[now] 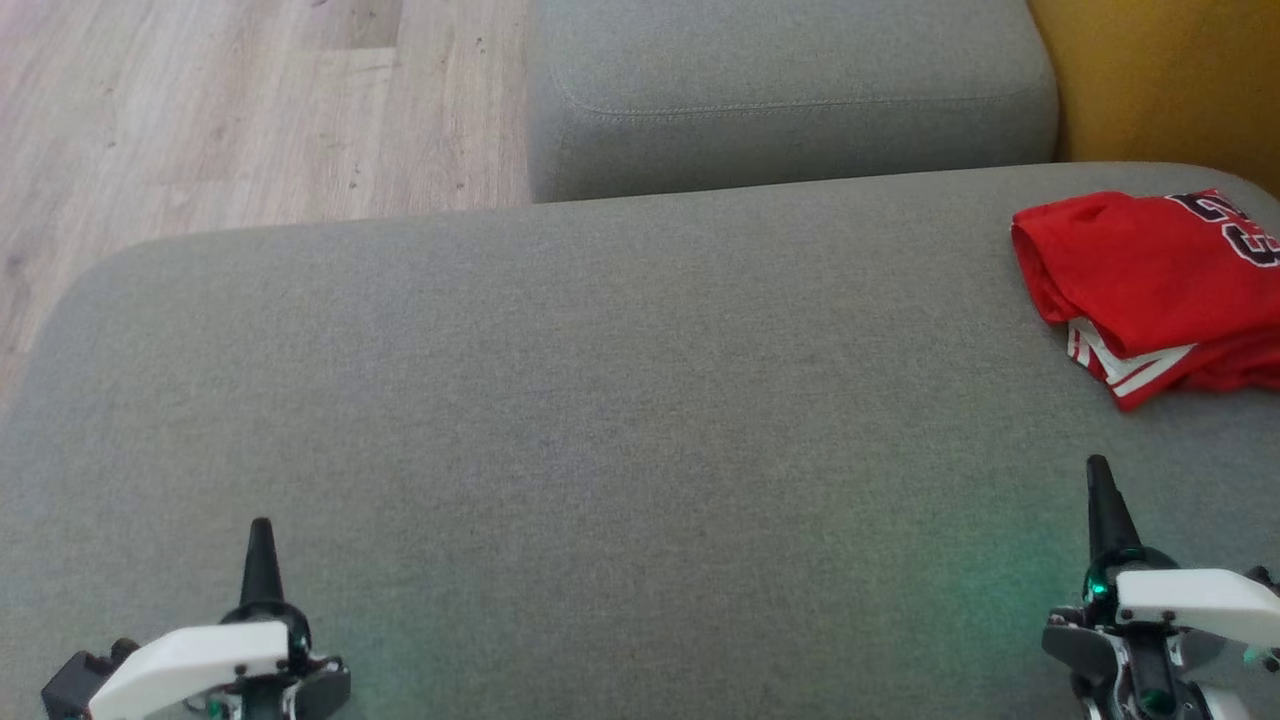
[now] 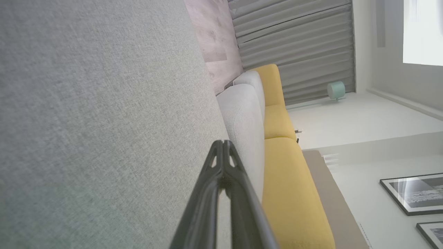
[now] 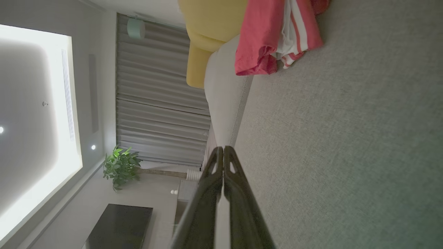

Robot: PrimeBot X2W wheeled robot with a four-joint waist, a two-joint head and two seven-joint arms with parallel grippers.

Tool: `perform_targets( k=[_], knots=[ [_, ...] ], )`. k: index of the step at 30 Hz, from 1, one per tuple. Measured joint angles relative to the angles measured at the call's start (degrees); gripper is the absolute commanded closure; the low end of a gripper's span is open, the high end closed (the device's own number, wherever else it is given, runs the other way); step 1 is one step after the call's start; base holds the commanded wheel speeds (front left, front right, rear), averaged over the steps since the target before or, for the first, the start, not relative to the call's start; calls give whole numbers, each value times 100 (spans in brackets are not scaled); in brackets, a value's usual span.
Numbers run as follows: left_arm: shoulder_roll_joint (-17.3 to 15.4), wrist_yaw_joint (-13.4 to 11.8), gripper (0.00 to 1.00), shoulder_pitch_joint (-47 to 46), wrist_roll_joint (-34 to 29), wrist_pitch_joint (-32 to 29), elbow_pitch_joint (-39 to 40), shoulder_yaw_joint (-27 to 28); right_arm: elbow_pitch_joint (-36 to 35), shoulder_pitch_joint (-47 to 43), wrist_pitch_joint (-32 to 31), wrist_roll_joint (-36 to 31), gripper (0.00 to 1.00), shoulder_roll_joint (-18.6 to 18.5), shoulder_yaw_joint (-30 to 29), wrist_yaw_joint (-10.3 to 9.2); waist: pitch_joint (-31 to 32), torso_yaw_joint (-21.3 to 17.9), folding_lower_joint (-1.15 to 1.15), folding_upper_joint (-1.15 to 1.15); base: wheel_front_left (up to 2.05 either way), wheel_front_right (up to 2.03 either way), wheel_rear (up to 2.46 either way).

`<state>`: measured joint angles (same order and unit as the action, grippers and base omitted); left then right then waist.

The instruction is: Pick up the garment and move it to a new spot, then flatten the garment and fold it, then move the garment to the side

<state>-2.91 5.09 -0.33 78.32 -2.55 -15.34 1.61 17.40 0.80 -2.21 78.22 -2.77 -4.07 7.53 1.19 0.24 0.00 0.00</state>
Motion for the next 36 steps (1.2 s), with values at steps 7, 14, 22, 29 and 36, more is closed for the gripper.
perform_targets(
  k=[7,14,22,29,36],
  knots=[
    [3,54,100,-85,450,-124,-12,69,-24,73,-92,460,100,0,-81,0,-46,-9,0,0,0,0,0],
    [8,104,100,-174,899,-250,-24,188,-66,133,-202,917,100,0,-186,0,-93,-16,0,0,0,0,0],
    [14,201,100,-281,1357,-350,-31,256,-124,245,-344,1405,100,0,-272,0,-138,-25,0,0,0,0,0],
    [15,201,100,-300,1357,-350,-31,260,-124,246,-345,1407,100,0,-285,0,-138,-24,0,0,0,0,0],
    [16,201,100,-300,1357,-352,-31,261,-124,246,-346,1407,100,0,-298,0,-137,-24,0,0,0,0,0]
  ],
)
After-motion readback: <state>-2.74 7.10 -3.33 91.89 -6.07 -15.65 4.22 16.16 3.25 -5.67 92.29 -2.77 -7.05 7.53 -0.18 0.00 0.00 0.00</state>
